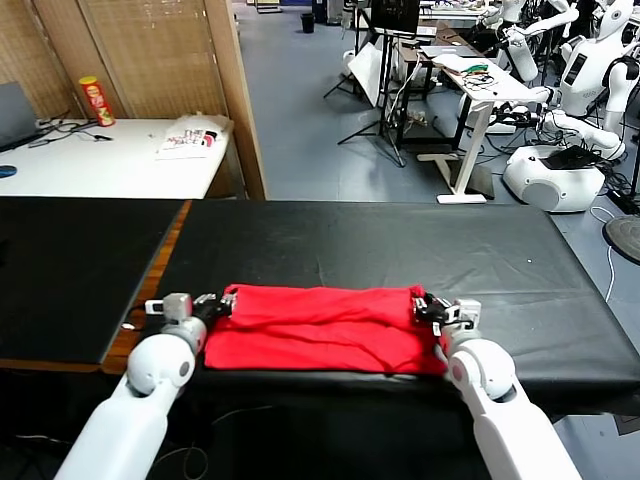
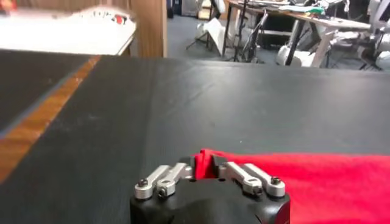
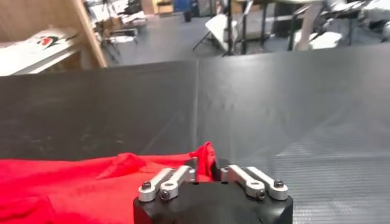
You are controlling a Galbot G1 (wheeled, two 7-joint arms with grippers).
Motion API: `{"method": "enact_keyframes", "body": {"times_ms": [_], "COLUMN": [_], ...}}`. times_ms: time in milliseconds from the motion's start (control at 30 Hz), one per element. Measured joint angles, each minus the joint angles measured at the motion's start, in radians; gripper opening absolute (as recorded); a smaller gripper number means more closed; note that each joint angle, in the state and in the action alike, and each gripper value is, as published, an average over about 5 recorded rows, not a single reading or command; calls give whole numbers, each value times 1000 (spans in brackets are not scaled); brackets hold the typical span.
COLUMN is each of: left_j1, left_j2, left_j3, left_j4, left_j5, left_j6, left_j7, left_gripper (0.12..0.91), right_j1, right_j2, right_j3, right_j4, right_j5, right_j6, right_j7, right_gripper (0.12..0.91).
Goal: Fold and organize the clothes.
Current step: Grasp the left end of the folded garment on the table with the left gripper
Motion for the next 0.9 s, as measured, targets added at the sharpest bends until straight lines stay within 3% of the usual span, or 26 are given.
{"method": "enact_keyframes", "body": {"times_ms": [67,200,433,600,733,900], "left_j1": [-5,-11,-7,17,49,95], "left_j2": [-6,-7,15,32,34,23], "left_j3": [2,3,-8,-30,-55,-79], "left_j4": [9,18,11,-18,-53,-88], "left_j5": [27,58,52,-51,-138,-134], "left_j6": [-15,-47,-66,-38,-25,-40], "left_j7": [1,10,25,33,36,46], "left_gripper": [131,141,476,744,794,798], "right_j1": [-7,-26,-70,-109,-130,-141], "right_j2": [-4,-20,-64,-87,-90,-91], "right_j3": [5,18,49,69,73,73], "right_j4": [9,43,133,201,239,264], "right_j5": [-1,-1,29,42,44,46], "right_j6": [-2,-6,-16,-23,-25,-25], "right_j7": [-22,-52,-55,-55,-56,-57], "right_gripper": [191,405,750,796,798,798]}}
